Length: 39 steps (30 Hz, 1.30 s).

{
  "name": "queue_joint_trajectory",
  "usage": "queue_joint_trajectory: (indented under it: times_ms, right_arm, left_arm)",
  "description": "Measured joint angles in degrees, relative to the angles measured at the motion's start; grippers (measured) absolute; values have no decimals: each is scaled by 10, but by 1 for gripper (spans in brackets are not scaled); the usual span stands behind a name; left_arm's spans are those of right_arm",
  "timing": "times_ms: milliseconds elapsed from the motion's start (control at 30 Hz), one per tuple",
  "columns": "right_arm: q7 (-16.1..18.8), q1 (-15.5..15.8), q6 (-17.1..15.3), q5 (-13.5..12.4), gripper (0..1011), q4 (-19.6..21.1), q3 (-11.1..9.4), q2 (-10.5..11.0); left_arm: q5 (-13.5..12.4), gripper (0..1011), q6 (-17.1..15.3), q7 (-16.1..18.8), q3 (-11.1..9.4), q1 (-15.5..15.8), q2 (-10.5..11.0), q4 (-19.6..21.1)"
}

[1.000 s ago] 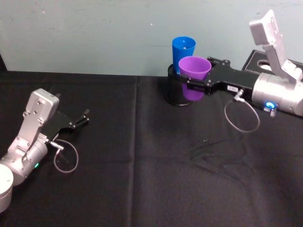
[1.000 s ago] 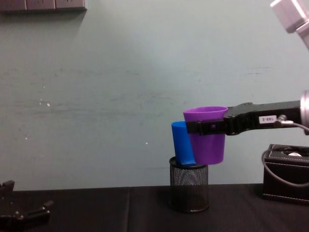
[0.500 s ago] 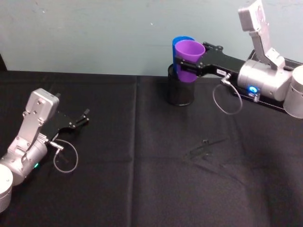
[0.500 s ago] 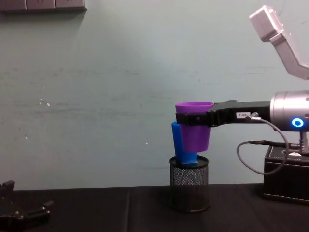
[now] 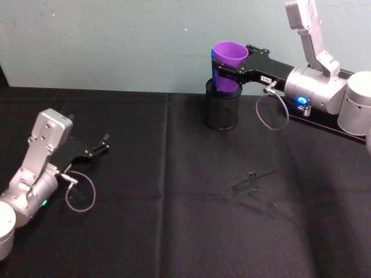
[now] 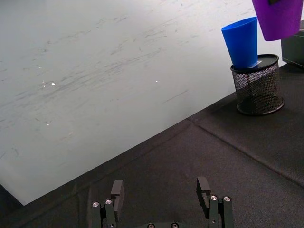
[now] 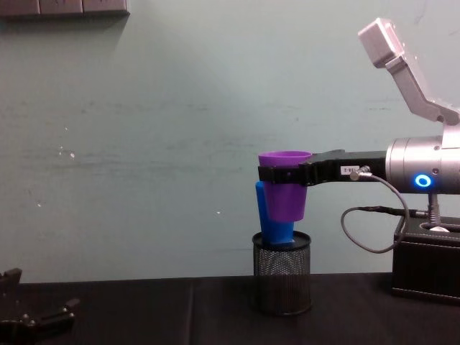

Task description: Pick up one cup with a gripper and tap it against the other cup.

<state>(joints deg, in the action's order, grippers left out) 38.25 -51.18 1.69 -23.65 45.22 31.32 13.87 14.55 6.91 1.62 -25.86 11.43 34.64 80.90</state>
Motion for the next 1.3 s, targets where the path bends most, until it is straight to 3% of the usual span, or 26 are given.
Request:
queue_joint_trajectory:
  times_ms: [467,1300]
  right_arm:
    - [7,-29,35,21,735,-71,-15,-29]
    - [23,-45,67,45,735,-119,-43,-49]
  left_arm:
    - [0,1005,0,0,0,0,0,0]
    - [0,1005,0,0,0,0,0,0]
